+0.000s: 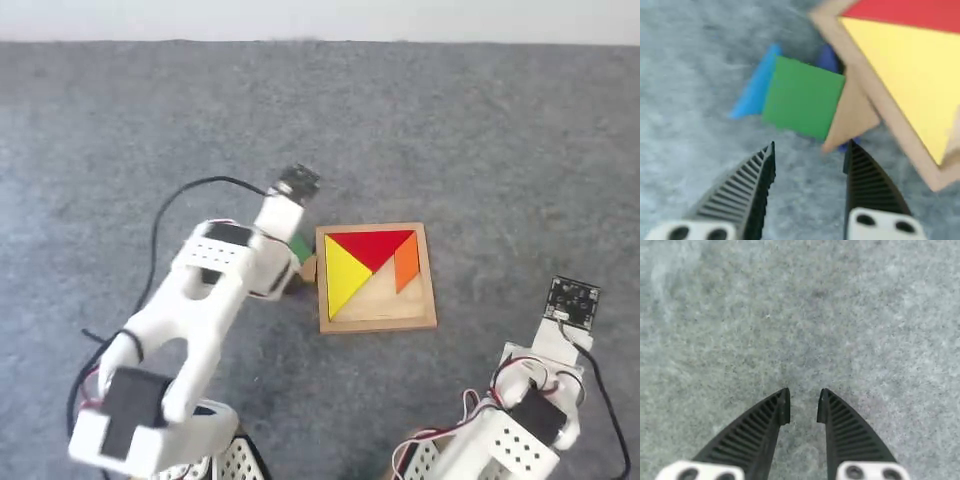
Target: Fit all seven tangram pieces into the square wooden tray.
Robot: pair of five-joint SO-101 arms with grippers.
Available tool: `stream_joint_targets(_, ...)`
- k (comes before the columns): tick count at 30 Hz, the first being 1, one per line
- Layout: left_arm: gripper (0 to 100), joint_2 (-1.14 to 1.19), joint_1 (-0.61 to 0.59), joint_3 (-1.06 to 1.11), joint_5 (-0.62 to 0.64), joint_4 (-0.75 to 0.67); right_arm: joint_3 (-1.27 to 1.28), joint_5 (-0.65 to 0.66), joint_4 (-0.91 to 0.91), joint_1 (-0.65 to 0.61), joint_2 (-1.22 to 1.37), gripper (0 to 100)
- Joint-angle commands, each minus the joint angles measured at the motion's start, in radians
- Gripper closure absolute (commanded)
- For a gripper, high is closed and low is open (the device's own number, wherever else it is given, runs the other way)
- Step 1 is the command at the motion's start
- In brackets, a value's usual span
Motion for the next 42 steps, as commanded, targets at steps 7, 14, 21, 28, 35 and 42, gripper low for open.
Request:
stream_joint_targets(7,78,-0.160,-0.100,-0.039,0.080,-0.015,0.018,0.009,0.004,-0.010,-0.016,88.4)
stream_joint_targets(14,78,-0.206,0.080,-0.021,0.080,-0.011,0.018,0.009,0.004,-0.010,-0.016,88.4)
stream_joint_targets(21,78,-0.086,0.106,-0.005,0.080,-0.100,0.018,0.009,0.004,-0.010,-0.016,88.4)
stream_joint_targets(28,78,0.068,0.049,-0.007,0.025,-0.130,0.018,0.009,0.005,-0.007,-0.016,88.4)
stream_joint_targets(35,78,0.083,-0.216,-0.015,-0.117,-0.180,0.018,0.009,0.004,-0.008,-0.016,88.4)
stream_joint_targets(42,78,0.081,-0.269,-0.053,-0.158,-0.170,0.018,0.009,0.004,-0.008,-0.016,88.4)
